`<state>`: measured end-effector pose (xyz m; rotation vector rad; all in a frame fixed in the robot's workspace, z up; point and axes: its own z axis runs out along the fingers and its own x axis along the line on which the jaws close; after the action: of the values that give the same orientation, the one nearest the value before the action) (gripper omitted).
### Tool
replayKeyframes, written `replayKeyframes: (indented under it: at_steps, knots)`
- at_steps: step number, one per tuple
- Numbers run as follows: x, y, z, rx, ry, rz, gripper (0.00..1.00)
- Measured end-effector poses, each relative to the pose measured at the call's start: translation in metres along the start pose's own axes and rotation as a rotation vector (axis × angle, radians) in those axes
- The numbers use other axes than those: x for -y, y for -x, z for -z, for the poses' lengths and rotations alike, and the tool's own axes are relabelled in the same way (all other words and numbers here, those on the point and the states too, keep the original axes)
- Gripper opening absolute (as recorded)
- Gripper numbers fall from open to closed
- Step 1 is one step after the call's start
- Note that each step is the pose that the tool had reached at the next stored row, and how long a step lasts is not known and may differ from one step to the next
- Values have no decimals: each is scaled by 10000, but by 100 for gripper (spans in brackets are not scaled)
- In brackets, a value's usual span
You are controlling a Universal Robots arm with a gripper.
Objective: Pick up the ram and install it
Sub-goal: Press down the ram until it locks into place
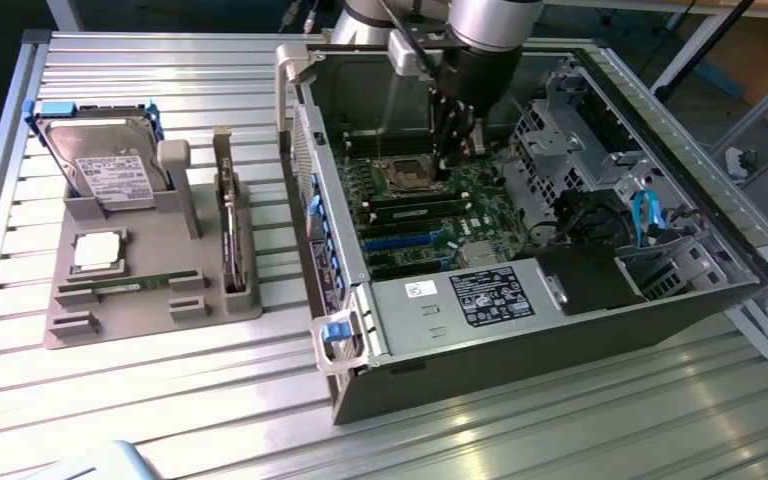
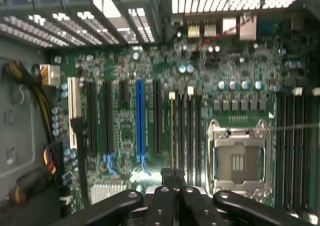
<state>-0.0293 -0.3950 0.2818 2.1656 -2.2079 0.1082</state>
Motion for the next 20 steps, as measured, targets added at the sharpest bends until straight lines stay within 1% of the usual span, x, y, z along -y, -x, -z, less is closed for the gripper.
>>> replayKeyframes:
  at_steps: [1,2,4,6,8,10,13,20]
  knots:
    - [95,2,-5,2,3,0,11]
    - [173,4,-8,1,6,0,11]
    - [265,6,-11,-2,10,1,11]
    - [396,9,-17,-3,15,1,11]
    - [497,11,-23,-1,18,2,11]
    - [564,13,-26,0,17,1,11]
    - [598,14,-27,-4,18,2,11]
    - [599,13,-27,-3,18,1,11]
